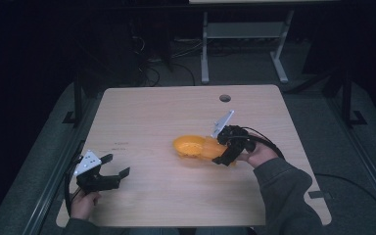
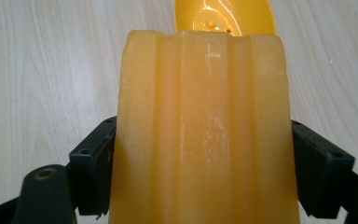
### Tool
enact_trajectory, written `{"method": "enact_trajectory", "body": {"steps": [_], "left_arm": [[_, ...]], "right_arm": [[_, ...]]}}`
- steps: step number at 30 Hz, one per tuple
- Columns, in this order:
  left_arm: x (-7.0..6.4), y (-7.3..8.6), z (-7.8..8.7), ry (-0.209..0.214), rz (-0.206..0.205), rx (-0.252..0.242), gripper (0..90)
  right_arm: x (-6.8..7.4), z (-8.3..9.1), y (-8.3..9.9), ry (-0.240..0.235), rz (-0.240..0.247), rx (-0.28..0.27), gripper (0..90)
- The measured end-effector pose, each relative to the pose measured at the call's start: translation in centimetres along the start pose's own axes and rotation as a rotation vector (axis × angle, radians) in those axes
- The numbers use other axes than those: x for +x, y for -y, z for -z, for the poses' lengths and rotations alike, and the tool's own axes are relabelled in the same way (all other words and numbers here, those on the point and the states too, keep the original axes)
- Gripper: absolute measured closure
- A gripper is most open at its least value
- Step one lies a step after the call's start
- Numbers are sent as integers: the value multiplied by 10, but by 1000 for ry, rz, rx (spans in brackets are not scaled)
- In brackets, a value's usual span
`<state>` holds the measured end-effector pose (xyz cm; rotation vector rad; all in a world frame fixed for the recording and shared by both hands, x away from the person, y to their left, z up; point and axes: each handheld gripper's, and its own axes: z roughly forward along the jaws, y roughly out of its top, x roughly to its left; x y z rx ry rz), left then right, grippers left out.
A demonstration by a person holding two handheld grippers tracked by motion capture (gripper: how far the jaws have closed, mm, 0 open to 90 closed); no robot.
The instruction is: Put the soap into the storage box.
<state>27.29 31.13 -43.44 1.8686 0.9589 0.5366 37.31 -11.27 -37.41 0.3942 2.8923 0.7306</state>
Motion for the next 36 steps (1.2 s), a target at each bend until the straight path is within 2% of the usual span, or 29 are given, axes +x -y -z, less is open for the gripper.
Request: {"method": "enact_trajectory", "body": {"steps": [7,15,24,27,30,36], "left_arm": [[0,0,0,0,3,0,141],[0,0,0,0,3,0,141],[1,0,0,-1,8,-1,141],[1,0,1,-2,10,-3,141],[1,0,0,0,10,-2,141],[2,0,1,-3,4,1,141]], "right_arm": [[-2,3,-10,0,13,-25,207],[-6,0,-19,0,25,-10,206],[-10,-1,-32,-9,37,-13,206],[-12,-2,-38,-3,56,-21,207],[-13,-1,-40,-9,47,-25,206],[-16,0,-49,0,58,-23,206]]}}
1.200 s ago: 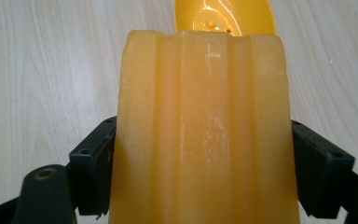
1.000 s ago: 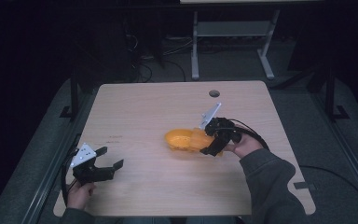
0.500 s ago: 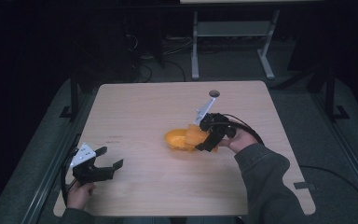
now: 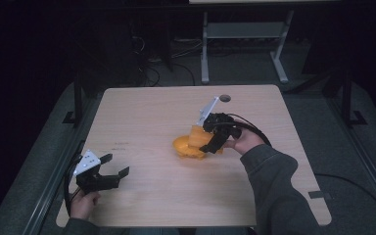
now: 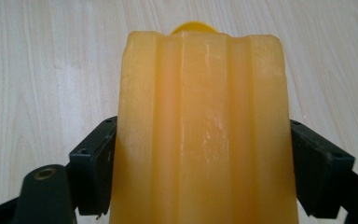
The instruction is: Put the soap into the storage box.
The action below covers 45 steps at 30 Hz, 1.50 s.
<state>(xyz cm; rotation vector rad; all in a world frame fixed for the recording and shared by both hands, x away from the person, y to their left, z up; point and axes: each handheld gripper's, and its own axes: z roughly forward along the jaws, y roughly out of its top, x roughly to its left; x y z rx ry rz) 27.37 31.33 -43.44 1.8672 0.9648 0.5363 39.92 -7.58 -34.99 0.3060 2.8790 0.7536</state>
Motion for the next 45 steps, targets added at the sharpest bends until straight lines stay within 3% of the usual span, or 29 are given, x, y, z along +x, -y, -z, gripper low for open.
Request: {"method": "enact_trajectory", "body": {"steps": [23,45], "left_arm": [[1,0,0,-2,0,0,141],[1,0,0,-2,2,-2,141]], "right_arm": [[-11,-13,-22,-36,31,-20,206],[-14,-45,-30,-69,50,24,206]]}}
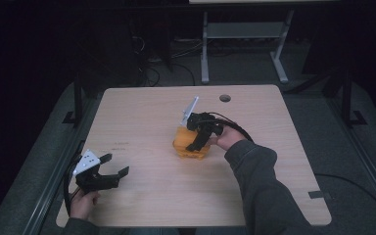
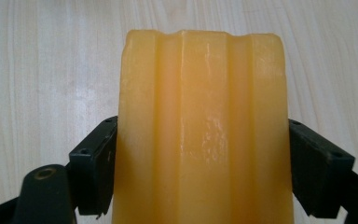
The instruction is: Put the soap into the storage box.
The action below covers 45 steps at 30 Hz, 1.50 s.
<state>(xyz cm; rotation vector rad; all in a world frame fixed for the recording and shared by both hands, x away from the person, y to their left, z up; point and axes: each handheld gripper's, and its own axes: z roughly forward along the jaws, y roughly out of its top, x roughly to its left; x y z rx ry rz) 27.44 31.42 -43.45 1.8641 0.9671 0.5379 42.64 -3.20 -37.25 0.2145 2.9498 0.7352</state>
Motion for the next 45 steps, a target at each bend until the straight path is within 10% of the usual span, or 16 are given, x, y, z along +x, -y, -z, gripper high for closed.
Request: {"method": "enact_trajectory", "body": {"steps": [45], "left_arm": [[0,0,1,-1,1,-1,141]], "right_arm": [[-4,-21,5,-26,-26,0,201]]}}
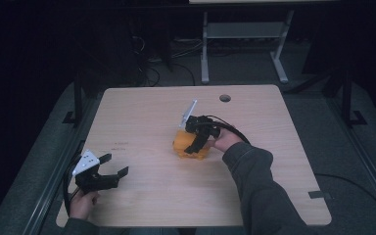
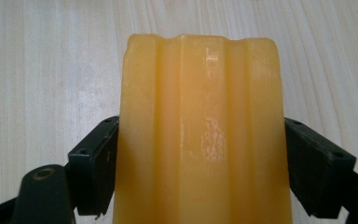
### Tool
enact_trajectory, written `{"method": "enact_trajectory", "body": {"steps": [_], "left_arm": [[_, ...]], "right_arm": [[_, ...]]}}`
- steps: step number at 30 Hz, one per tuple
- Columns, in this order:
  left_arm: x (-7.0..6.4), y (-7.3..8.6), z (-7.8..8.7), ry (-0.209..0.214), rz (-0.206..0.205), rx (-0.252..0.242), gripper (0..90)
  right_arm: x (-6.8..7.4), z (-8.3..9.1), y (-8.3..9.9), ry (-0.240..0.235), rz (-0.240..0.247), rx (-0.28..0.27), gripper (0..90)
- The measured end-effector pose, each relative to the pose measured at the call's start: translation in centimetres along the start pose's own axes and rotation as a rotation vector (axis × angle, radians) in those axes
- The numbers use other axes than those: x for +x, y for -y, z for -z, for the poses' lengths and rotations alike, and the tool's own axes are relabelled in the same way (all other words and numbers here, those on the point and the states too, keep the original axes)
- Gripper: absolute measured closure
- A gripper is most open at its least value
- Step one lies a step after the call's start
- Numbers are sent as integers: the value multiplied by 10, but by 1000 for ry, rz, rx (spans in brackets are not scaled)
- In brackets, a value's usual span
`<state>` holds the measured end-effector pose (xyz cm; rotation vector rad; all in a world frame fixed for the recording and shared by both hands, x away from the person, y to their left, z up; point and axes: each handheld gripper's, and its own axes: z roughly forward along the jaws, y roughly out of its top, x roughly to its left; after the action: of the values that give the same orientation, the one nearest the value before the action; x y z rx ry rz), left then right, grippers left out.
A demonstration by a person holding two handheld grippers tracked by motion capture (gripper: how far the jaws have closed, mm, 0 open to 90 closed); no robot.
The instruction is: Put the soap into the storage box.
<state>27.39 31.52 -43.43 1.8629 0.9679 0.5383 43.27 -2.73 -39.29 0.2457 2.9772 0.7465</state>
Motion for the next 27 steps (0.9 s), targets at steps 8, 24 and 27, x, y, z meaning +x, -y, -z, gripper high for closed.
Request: {"method": "enact_trajectory", "body": {"steps": [8,24,27], "left_arm": [[0,0,0,-1,-1,1,141],[-1,0,-1,0,-1,0,141],[-1,0,-1,0,0,-1,141]], "right_arm": [[0,0,1,-3,-14,-3,196],[0,12,4,6,-35,-38,173],[1,16,6,17,-37,-42,173]]}}
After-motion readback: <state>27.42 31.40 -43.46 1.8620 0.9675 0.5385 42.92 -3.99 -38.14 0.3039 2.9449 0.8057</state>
